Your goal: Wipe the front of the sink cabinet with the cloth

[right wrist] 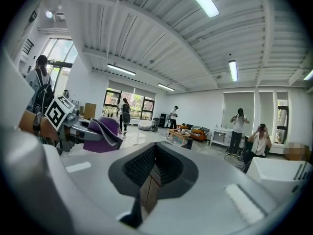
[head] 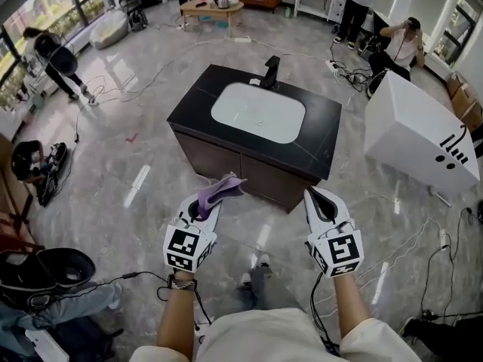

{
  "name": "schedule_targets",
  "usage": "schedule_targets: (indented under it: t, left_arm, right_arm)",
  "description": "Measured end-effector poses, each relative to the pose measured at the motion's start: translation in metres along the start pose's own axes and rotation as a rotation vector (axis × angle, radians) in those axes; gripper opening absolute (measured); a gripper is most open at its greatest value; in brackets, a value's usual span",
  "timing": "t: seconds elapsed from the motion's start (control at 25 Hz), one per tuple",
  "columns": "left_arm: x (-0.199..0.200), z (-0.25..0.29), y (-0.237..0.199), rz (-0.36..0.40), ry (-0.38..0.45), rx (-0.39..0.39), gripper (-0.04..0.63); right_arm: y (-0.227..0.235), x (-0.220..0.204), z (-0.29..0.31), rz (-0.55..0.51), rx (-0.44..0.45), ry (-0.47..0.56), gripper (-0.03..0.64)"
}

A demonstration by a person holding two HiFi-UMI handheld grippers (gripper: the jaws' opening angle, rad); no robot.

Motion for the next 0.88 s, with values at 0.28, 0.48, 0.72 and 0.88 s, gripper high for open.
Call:
schedule_targets:
  t: [0.28, 0.48, 0.72, 0.88]
  left_arm:
    - [-0.014, 0.031, -0.019, -0.075, 0.012, 0.113, 0.041]
    - [-0.048, 0.057, -0.045, -0.134, 0.008, 0.167, 0.041]
    - [-0.101, 0.087, -0.076, -0.189, -0.008, 0.193, 0.041]
    - [-0.138, 0.104, -0.111, -0.220, -0.034, 0.231, 0.041]
  right_arm:
    - [0.017, -0.013, 0.027, 0.002, 0.107, 0.033, 0.008]
    - [0.024, -0.042, 0.049, 0.043, 0.080, 0.028, 0.008]
    - [0.022, -0.077, 0.074, 0.037, 0.059, 0.024, 0.008]
    - [0.014, -0.101, 0.093, 0.089, 0.055, 0.023, 0.008]
Point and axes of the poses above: the fingertips, and each gripper's own axes: z forward along the fingers, y to its right, x out of its top, the point moved 7 cm from there along -z, backward along the fingers, and after that the axes turned 7 degrees about x, right-handed, at the moved point
